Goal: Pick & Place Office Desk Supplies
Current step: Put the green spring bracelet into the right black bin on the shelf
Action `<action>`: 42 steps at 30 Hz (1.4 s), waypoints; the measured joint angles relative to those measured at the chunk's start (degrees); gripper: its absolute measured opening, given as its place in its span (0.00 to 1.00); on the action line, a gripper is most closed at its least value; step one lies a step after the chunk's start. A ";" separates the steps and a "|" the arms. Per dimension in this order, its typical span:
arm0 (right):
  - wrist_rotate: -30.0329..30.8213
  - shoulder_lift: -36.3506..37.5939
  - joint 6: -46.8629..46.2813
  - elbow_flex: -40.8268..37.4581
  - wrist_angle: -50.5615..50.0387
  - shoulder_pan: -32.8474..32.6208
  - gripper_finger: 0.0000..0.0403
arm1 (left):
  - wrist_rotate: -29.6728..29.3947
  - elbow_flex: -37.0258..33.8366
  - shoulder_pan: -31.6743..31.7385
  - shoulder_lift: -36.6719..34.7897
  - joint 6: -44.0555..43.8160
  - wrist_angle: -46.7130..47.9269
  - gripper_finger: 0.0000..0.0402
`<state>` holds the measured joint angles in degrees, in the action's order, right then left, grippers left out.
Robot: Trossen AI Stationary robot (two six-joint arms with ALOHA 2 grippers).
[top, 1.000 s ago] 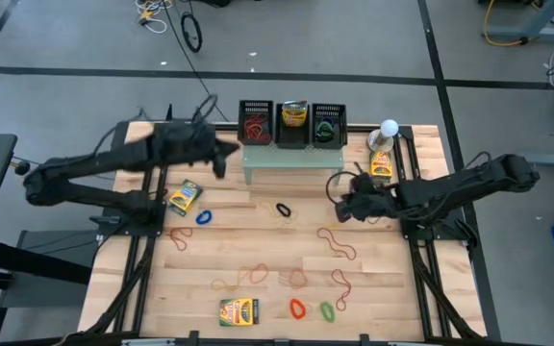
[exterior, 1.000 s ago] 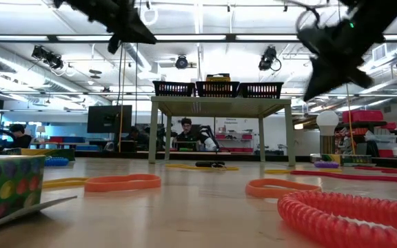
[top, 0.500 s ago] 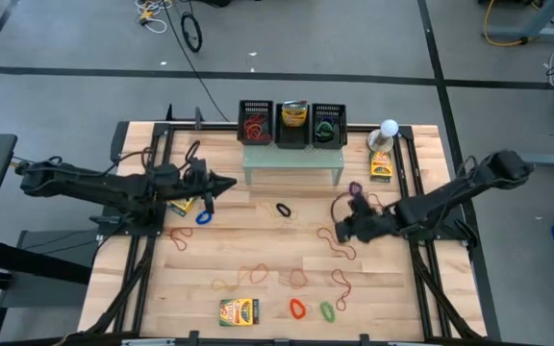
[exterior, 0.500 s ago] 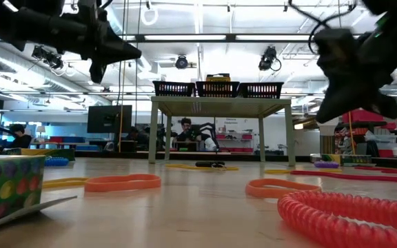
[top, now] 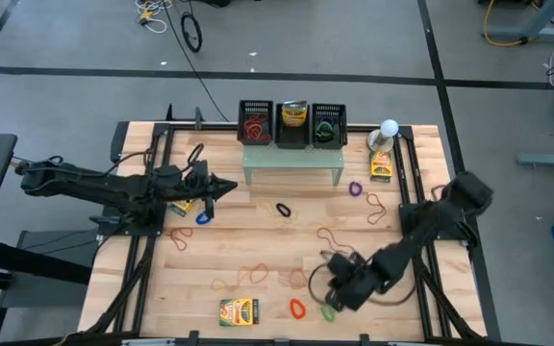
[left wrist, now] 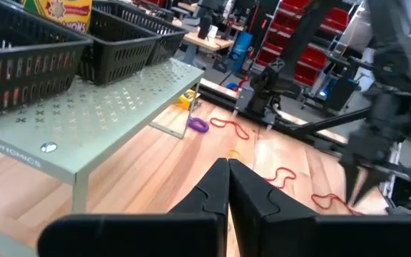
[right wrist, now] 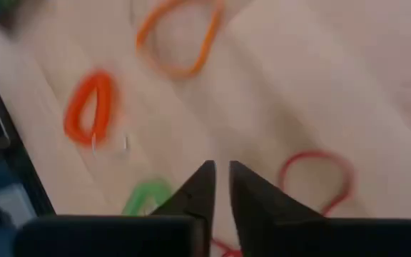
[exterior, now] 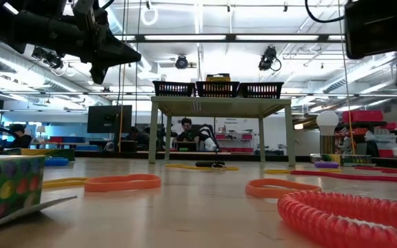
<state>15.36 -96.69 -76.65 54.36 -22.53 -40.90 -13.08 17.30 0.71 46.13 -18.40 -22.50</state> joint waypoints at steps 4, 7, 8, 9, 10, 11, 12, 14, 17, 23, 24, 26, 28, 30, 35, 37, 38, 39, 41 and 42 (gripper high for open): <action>-3.72 -5.93 1.46 4.73 -0.58 -0.81 0.23 | 0.02 0.00 0.00 0.44 0.55 -0.09 0.02; -5.12 -8.51 1.74 6.68 -0.46 -0.77 0.27 | 0.42 0.00 0.00 0.76 0.55 -0.02 0.02; -5.21 -9.03 2.02 7.03 -0.44 -0.77 0.28 | 1.21 0.00 0.02 0.76 0.55 -0.04 0.02; -5.26 -9.30 2.36 7.28 -0.37 -0.77 0.28 | 1.98 0.00 0.02 0.79 0.62 -0.03 0.02; -5.32 -9.42 2.61 7.34 0.00 -0.76 0.28 | 2.69 0.00 0.01 0.86 0.87 -0.02 0.02; -5.36 -9.42 3.07 7.36 0.39 -0.75 0.28 | 3.10 0.00 0.00 0.98 1.06 -0.02 0.02; -5.67 -9.42 3.84 7.38 0.74 -0.75 0.28 | 3.23 0.00 0.00 1.11 1.10 -0.02 0.02; -7.38 -9.42 6.40 7.38 1.20 -0.73 0.27 | 3.29 0.00 0.00 1.14 1.12 0.07 0.02; -8.94 -9.42 9.86 7.38 1.63 -0.73 0.27 | 3.05 0.00 0.01 1.14 1.67 0.04 0.02; -11.28 -9.46 14.27 7.07 1.02 -0.27 0.27 | 2.68 0.00 0.02 1.14 1.90 0.91 0.02; -11.66 -9.46 15.15 7.07 0.81 -0.25 0.27 | 2.66 0.00 0.02 1.14 1.86 1.20 0.02; -12.51 -9.46 16.21 7.07 0.67 -0.06 0.27 | 2.64 0.00 0.02 1.14 1.84 1.88 0.02; -13.08 -9.99 16.75 7.07 1.02 0.13 0.26 | 2.64 0.00 0.02 1.14 1.80 2.00 0.02; -14.04 -10.74 17.11 7.07 2.29 0.38 0.25 | 2.64 0.01 0.02 1.14 1.80 2.21 0.03; -15.18 -12.44 16.34 7.18 4.10 0.71 0.24 | 2.62 0.02 0.02 1.14 1.71 2.49 0.03; -15.03 -12.43 15.60 7.18 3.93 1.08 0.23 | 2.62 0.02 0.04 1.14 1.73 2.71 0.03; -15.15 -12.42 15.54 7.18 3.91 1.25 0.22 | 2.62 0.02 0.04 1.14 1.71 2.70 0.03; -15.40 -12.43 15.43 7.19 3.80 1.53 0.21 | 2.61 0.02 0.04 1.14 1.71 2.71 0.03; -15.91 -12.46 15.44 7.47 3.37 2.06 0.17 | 2.62 0.02 0.04 1.14 1.71 2.71 0.03; -16.12 -12.50 15.42 7.79 3.01 2.39 0.14 | 2.62 0.02 0.04 1.14 1.71 2.71 0.03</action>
<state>-0.76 -109.19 -61.23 62.14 -19.52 -38.51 -10.46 17.32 0.75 47.27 -16.69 -19.79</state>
